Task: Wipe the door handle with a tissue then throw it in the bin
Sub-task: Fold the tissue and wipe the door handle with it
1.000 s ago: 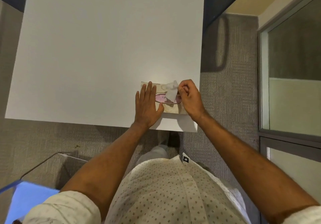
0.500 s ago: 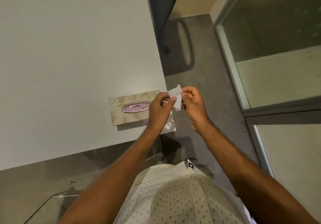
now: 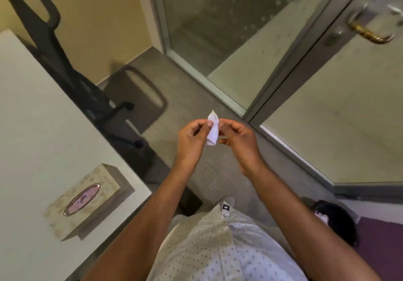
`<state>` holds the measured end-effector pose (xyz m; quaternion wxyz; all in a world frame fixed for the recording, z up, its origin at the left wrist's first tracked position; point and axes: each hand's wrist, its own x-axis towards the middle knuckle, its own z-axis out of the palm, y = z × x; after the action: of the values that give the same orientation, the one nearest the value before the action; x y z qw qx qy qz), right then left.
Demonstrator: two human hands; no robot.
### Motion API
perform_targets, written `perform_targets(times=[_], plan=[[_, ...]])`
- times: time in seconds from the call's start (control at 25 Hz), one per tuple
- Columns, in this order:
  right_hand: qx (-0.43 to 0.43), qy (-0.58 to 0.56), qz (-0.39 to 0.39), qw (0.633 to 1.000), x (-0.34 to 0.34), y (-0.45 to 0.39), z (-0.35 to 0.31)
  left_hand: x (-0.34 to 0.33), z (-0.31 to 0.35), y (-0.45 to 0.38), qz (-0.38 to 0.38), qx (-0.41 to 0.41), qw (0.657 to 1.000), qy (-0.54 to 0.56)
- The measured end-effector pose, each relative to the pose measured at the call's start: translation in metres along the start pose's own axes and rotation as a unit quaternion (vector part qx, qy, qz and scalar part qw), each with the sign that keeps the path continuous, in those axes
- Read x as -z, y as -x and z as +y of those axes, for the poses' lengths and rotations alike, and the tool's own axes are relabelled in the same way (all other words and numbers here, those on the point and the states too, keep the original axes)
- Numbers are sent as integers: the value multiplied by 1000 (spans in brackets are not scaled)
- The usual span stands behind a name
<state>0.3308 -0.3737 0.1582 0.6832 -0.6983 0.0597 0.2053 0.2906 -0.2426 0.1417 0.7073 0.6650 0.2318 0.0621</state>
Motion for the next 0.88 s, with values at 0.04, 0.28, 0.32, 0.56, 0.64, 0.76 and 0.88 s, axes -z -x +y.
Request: perform_targets(times=[0.04, 0.28, 0.32, 0.56, 0.64, 0.76, 0.88], plan=[[-9, -23, 18, 1000, 26, -2, -6, -24, 5, -1, -19, 7, 1000, 5], [-46, -173, 110, 978, 139, -10, -30, -135, 25, -12, -129, 15, 990, 53], [-50, -188, 117, 974, 151, -11, -34, -152, 28, -15, -144, 10, 989, 45], [-18, -220, 156, 963, 218, -26, -54, -235, 60, -53, -206, -6, 979, 9], [-22, -262, 163, 951, 240, -39, -64, -259, 71, -73, -215, 12, 976, 18], [-25, -296, 173, 939, 259, -68, -82, -291, 83, -102, -248, 41, 967, 37], [-2, -270, 215, 939, 270, -103, -100, -317, 92, -137, -266, 20, 964, 2]])
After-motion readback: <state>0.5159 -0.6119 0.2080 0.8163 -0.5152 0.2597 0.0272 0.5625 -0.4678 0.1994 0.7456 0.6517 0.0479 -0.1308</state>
